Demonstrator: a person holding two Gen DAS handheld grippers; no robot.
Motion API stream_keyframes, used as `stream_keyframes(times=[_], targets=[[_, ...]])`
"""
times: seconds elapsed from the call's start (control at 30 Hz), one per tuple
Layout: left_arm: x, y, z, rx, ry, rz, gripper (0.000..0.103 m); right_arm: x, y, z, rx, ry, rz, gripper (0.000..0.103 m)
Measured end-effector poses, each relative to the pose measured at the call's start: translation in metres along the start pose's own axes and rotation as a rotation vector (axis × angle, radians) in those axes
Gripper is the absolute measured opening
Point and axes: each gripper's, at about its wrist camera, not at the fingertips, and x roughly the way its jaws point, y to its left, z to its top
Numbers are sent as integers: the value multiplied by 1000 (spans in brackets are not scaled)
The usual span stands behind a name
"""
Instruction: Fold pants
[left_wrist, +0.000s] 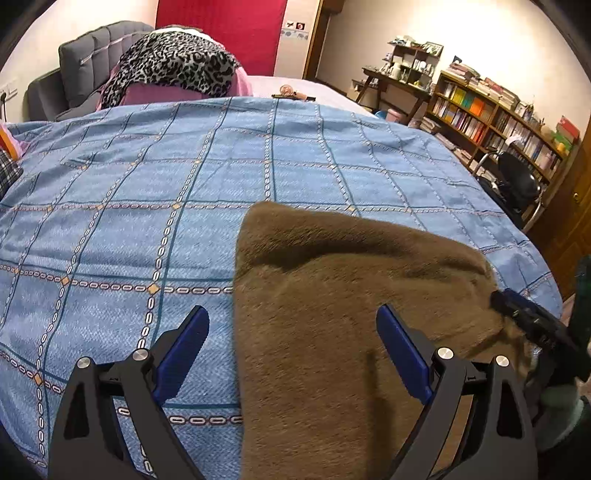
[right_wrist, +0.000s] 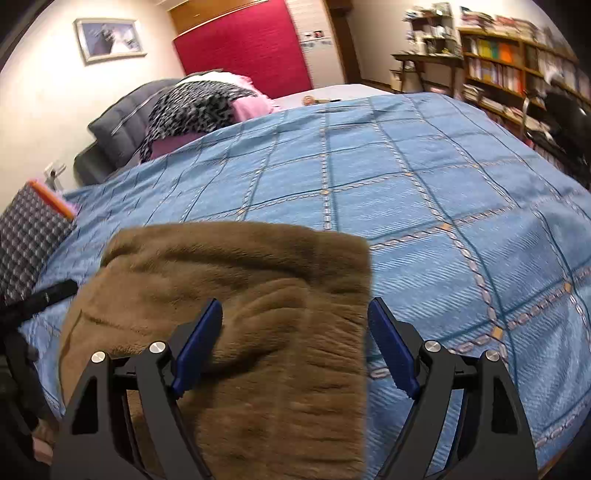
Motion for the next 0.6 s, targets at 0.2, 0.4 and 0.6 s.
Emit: stream_keyframes(times=[0.2,0.4,0.6], targets=[[10,15,-7,-95,74,-107,91,-2,-27,0,108,47,38,84],[24,26,-11,-174,143,-187,91,8,-35,-6,154,102,99,84],[35,34,-16,-237,195,-270,91,18,-47,-12,248,160,176,88]])
